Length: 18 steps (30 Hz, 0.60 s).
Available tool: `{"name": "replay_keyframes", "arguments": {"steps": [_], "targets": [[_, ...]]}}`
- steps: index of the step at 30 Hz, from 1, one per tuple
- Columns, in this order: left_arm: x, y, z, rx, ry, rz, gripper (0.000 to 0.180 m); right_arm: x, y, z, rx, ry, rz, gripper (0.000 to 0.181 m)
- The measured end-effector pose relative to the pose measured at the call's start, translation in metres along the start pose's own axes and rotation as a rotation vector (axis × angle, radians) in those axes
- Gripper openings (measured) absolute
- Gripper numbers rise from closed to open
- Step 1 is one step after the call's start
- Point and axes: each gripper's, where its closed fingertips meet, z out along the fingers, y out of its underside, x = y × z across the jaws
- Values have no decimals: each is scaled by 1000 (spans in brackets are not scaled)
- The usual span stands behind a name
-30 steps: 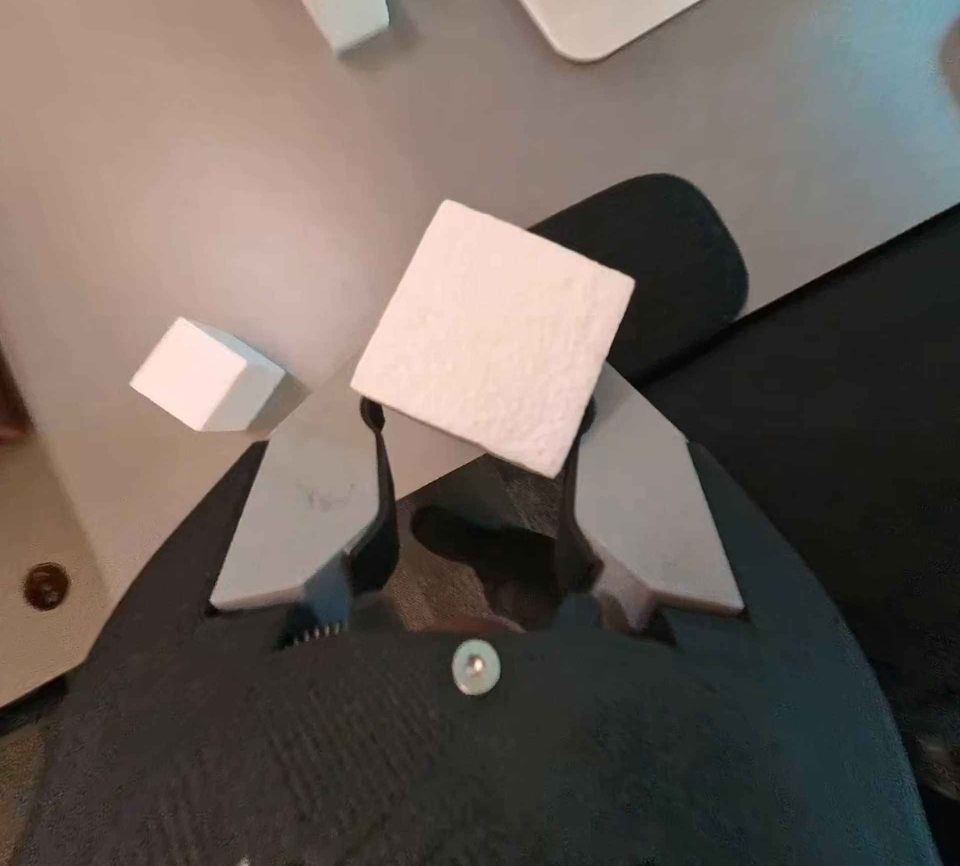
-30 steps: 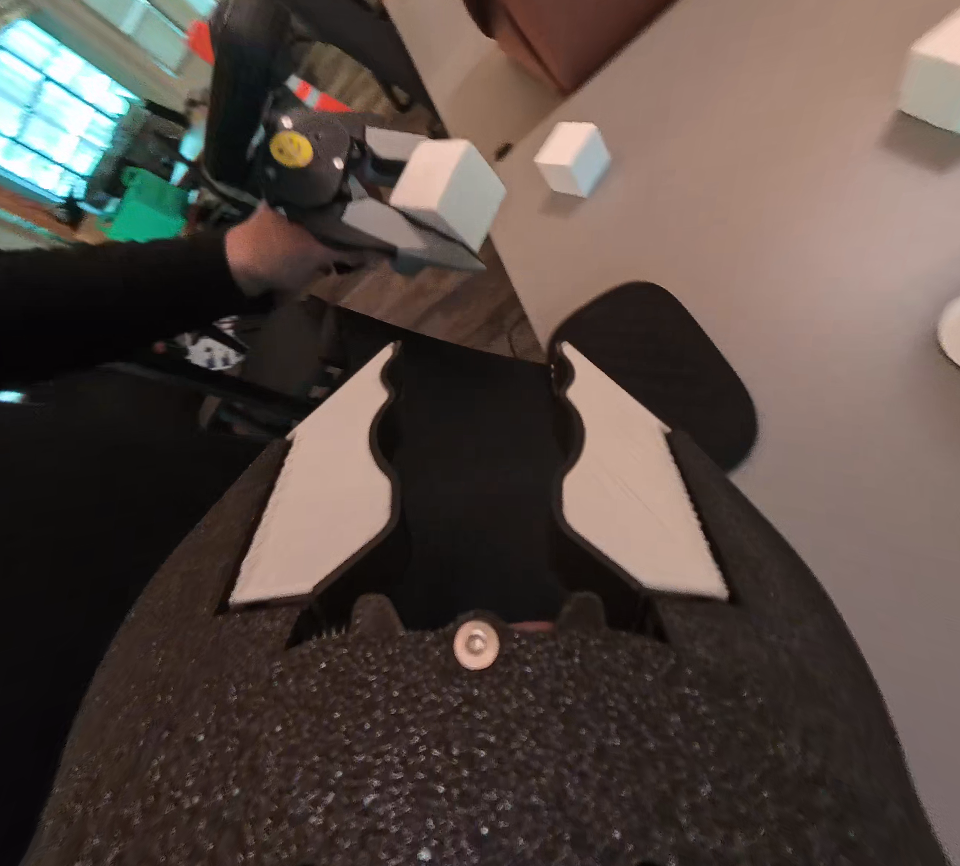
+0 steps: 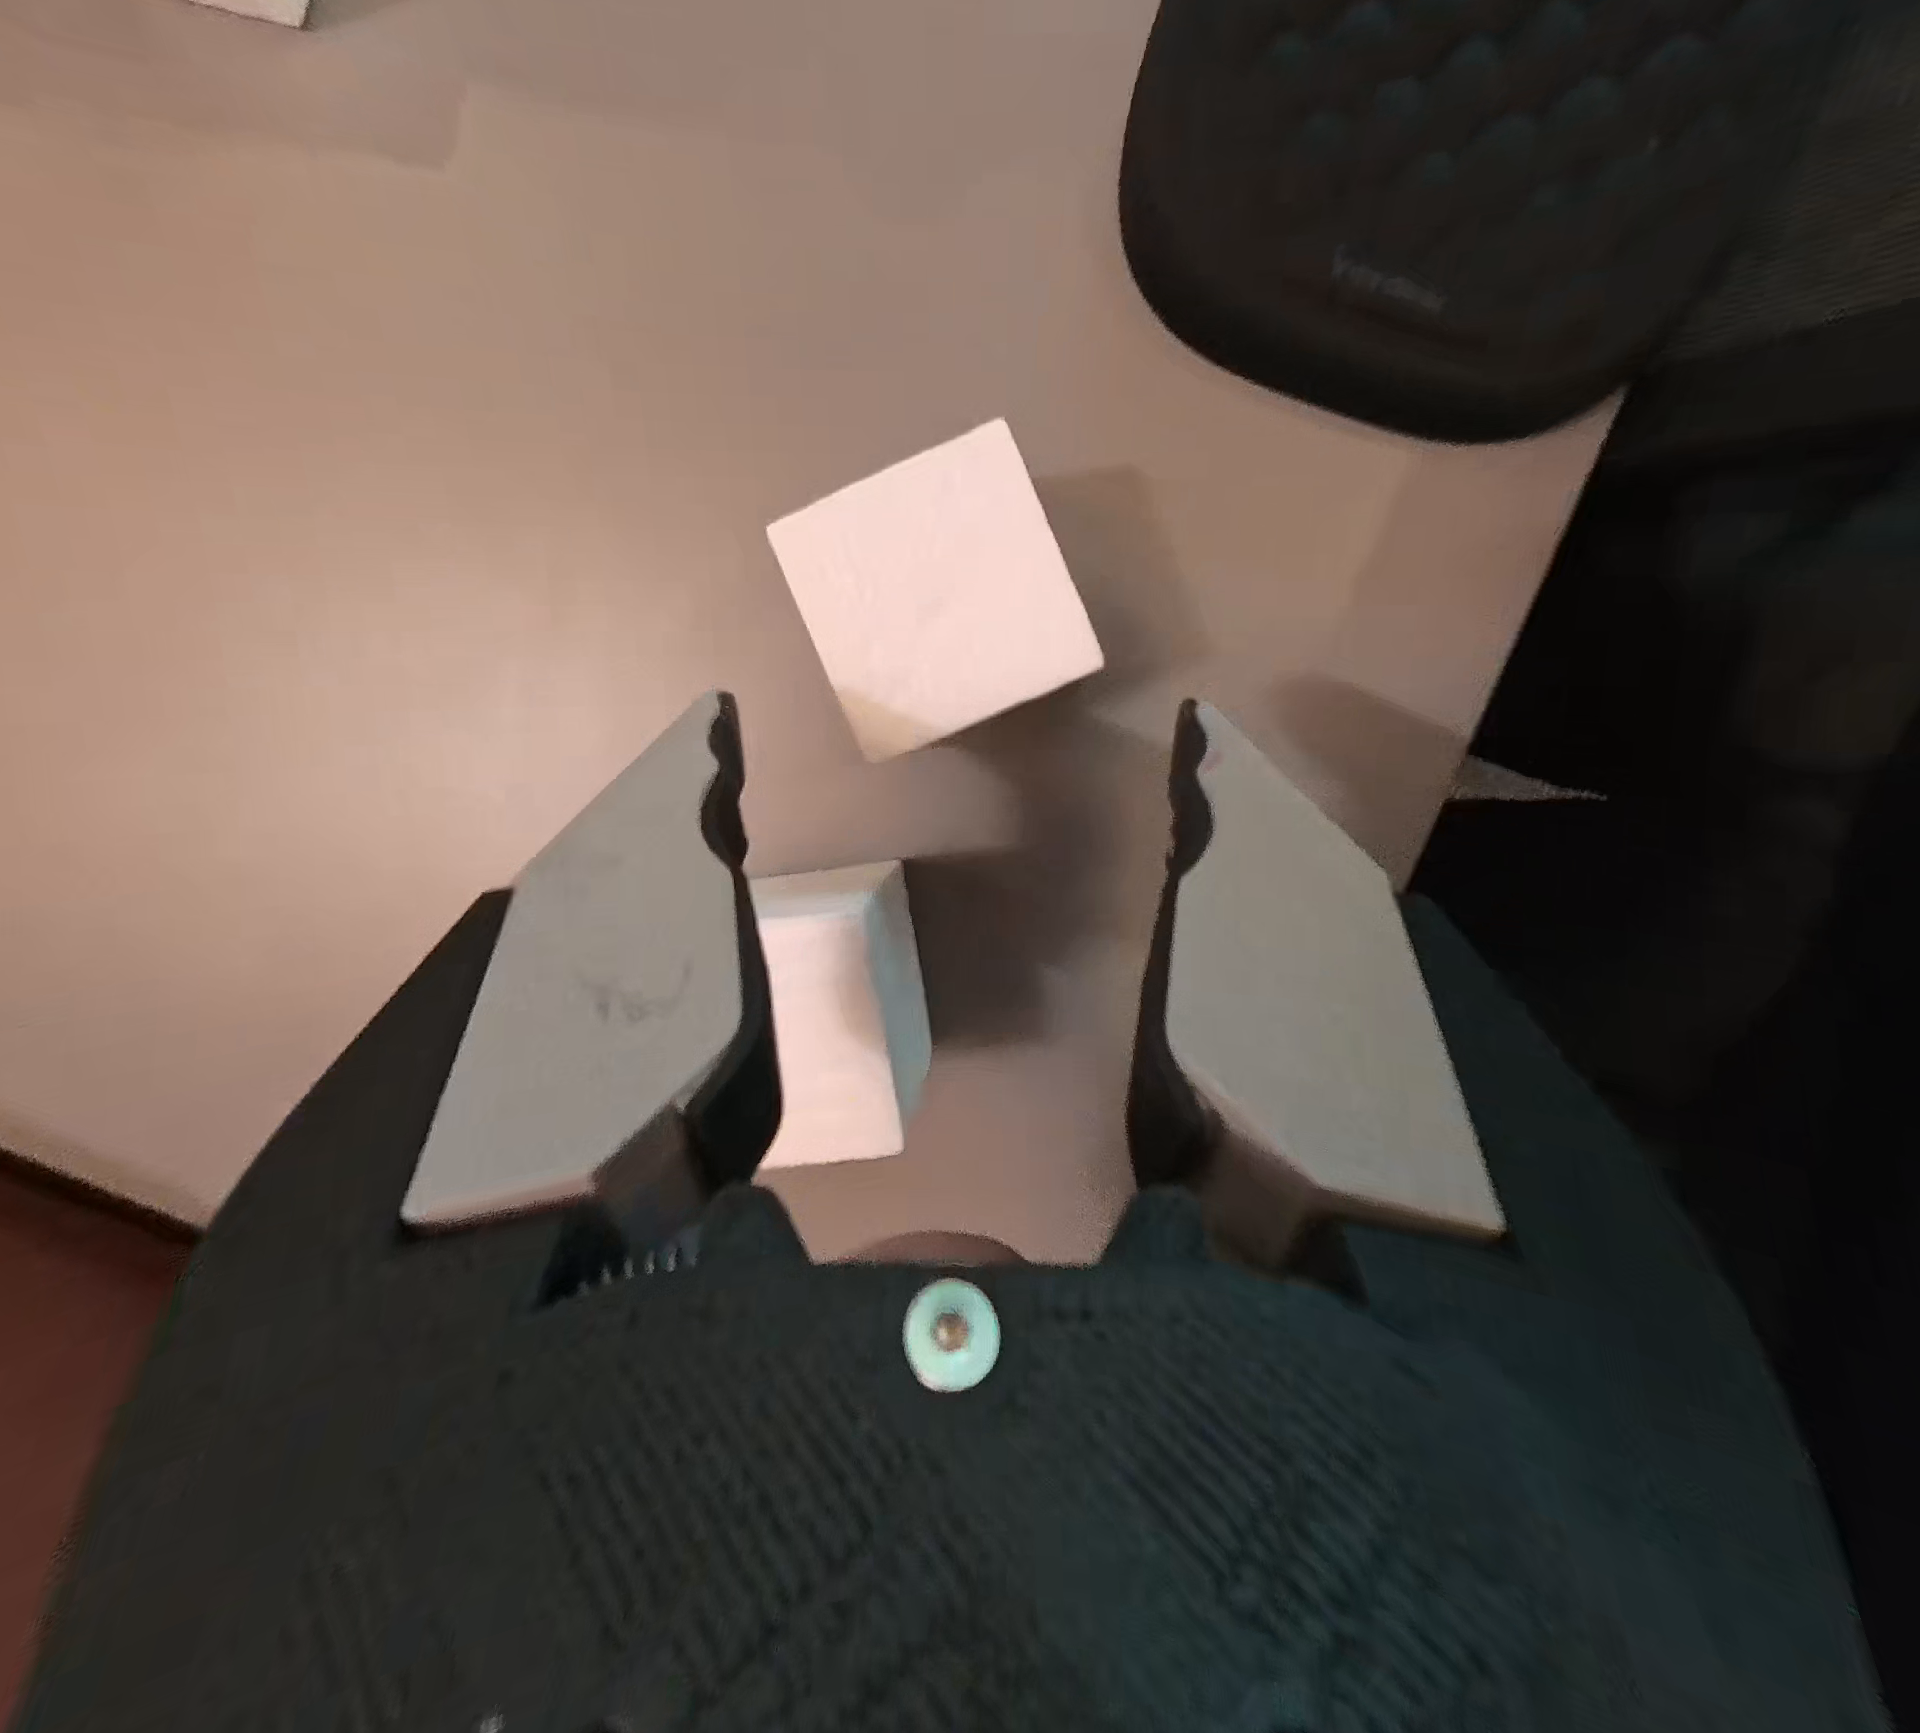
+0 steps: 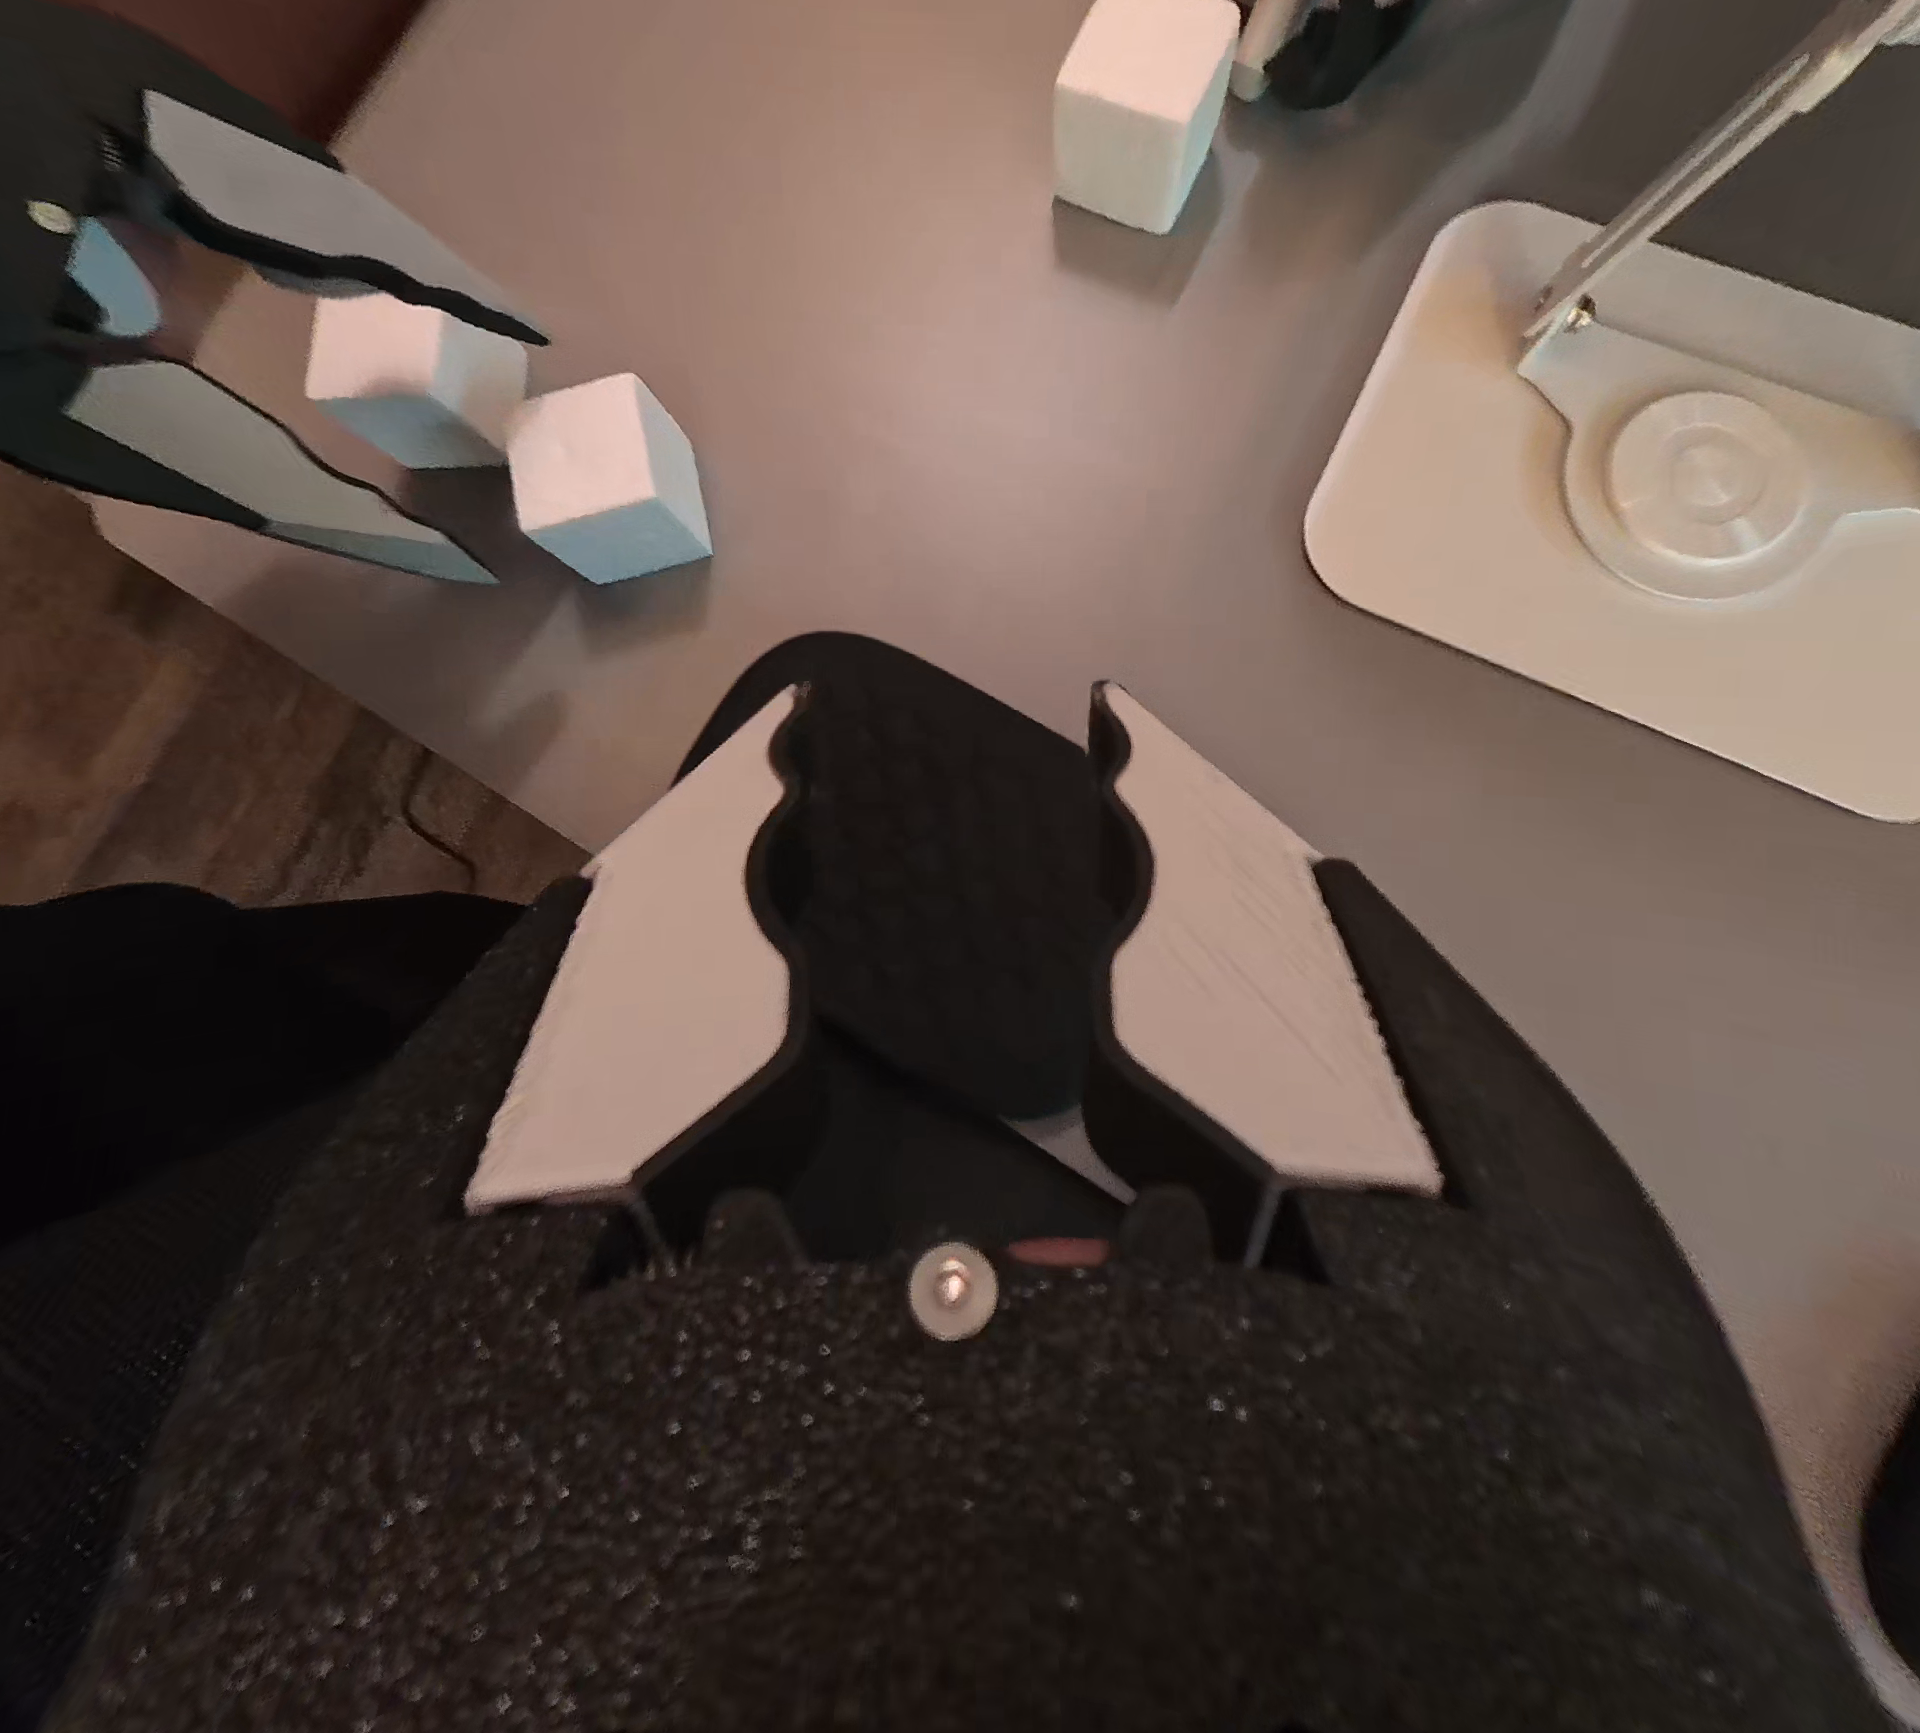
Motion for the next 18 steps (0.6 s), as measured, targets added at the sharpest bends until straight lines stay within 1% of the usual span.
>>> {"name": "replay_keyframes", "arguments": {"steps": [2, 4, 6, 8, 10, 12, 14, 18], "targets": [[1, -1, 5, -65, -9, -15, 82, -5, 0, 1, 33, -33, -11, 52], [5, -4, 16, -129, 4, -52, 80, -14, 2, 3, 54, -80, -17, 52], [9, 5, 31, -245, 13, -86, 76, -24, 4, 4, 66, -129, -34, 51], [6, 11, 38, -335, -8, -86, 64, -30, 5, 4, 75, -160, -57, 51], [2, 6, 40, -351, -19, -46, 64, -26, 7, 5, 72, -125, -80, 51], [-2, 2, 40, -370, -22, -24, 64, -11, 10, 9, 45, -38, -73, 51], [-7, -2, 43, -375, -31, 9, 64, 8, 13, 13, 24, 65, -35, 52], [-10, -12, 52, -363, 1, 96, 64, 29, 16, 14, 23, 143, 44, 53]]}}
